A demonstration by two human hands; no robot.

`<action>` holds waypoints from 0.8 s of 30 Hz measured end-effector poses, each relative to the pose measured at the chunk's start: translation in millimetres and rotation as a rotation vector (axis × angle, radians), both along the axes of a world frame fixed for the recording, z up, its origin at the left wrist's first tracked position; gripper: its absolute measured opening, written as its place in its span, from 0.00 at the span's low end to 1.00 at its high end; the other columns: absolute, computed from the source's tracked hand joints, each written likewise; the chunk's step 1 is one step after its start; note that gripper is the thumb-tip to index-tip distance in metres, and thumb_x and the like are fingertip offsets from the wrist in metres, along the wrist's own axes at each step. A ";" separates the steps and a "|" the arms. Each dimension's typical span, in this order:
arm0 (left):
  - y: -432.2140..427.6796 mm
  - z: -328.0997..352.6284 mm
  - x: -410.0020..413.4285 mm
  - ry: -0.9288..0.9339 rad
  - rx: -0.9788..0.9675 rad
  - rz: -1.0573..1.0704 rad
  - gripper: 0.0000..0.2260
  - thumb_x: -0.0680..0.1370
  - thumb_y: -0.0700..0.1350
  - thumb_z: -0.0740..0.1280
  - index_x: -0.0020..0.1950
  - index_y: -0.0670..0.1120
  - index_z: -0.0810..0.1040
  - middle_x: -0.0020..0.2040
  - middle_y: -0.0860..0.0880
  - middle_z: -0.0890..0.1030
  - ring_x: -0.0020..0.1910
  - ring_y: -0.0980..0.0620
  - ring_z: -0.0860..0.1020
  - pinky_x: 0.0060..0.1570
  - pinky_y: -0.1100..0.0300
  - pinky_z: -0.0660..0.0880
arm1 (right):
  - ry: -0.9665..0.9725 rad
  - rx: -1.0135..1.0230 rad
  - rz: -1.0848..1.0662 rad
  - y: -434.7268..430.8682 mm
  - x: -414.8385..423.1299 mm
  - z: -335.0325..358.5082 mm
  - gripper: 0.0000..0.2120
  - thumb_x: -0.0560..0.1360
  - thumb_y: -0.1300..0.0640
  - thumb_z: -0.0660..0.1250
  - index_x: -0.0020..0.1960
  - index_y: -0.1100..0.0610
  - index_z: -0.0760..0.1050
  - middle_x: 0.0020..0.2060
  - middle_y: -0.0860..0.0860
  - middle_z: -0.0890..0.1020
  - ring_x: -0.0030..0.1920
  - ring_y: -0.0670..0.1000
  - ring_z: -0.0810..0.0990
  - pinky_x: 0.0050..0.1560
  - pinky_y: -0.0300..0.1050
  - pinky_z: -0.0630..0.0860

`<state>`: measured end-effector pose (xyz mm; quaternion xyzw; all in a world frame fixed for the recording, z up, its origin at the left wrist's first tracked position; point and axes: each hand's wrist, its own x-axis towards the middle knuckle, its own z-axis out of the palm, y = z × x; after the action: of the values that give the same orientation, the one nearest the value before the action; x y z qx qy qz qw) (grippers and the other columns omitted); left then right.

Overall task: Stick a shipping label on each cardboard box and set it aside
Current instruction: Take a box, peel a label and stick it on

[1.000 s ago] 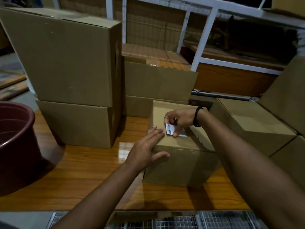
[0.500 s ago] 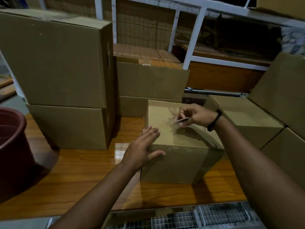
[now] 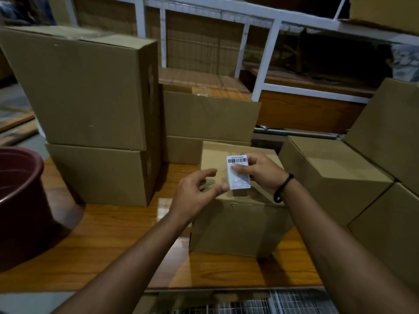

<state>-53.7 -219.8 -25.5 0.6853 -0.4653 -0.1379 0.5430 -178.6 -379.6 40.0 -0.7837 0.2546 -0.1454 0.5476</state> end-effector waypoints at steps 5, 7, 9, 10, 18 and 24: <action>2.5 10.1 -21.3 0.159 -0.040 0.164 0.28 0.65 0.53 0.79 0.62 0.53 0.73 0.50 0.57 0.78 0.49 0.59 0.78 0.44 0.64 0.79 | -0.086 0.120 -0.001 24.4 21.0 -11.6 0.07 0.75 0.58 0.70 0.51 0.60 0.79 0.42 0.56 0.83 0.41 0.51 0.83 0.40 0.46 0.80; 6.9 7.4 -20.2 0.267 -0.066 0.228 0.20 0.67 0.46 0.79 0.54 0.49 0.75 0.46 0.52 0.80 0.45 0.56 0.80 0.42 0.60 0.81 | -0.111 0.211 0.016 30.4 28.6 -18.2 0.06 0.74 0.58 0.71 0.49 0.60 0.79 0.42 0.58 0.84 0.41 0.54 0.83 0.42 0.50 0.80; 15.7 4.5 -14.6 0.325 -0.089 0.259 0.13 0.69 0.40 0.78 0.49 0.45 0.77 0.44 0.47 0.81 0.44 0.51 0.82 0.42 0.58 0.81 | -0.139 0.266 0.030 35.6 34.1 -22.1 0.06 0.74 0.59 0.71 0.49 0.61 0.79 0.41 0.58 0.84 0.40 0.55 0.83 0.41 0.50 0.81; 21.4 4.9 -12.0 0.346 -0.098 0.266 0.10 0.70 0.38 0.76 0.48 0.43 0.78 0.44 0.44 0.81 0.44 0.49 0.82 0.42 0.57 0.81 | -0.153 0.290 0.036 37.7 35.8 -22.5 0.05 0.74 0.60 0.70 0.48 0.61 0.79 0.40 0.57 0.84 0.39 0.54 0.83 0.38 0.48 0.80; 93.1 6.6 18.7 0.501 -0.215 0.367 0.05 0.75 0.32 0.69 0.44 0.41 0.79 0.40 0.45 0.83 0.40 0.50 0.82 0.41 0.56 0.79 | -0.113 0.282 0.196 74.9 70.9 -20.9 0.08 0.69 0.74 0.71 0.43 0.64 0.75 0.35 0.58 0.82 0.30 0.54 0.80 0.30 0.43 0.79; 166.7 10.8 70.0 0.482 -0.283 0.459 0.07 0.73 0.30 0.70 0.43 0.41 0.78 0.41 0.40 0.78 0.41 0.46 0.78 0.41 0.56 0.78 | 0.040 0.205 0.428 138.0 121.4 -8.3 0.05 0.71 0.72 0.70 0.45 0.65 0.77 0.34 0.60 0.81 0.31 0.53 0.80 0.34 0.43 0.81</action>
<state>16.3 -53.2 -14.7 0.6378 -0.1721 -0.1044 0.7434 -57.2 -241.6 31.6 -0.7627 0.1069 0.0162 0.6377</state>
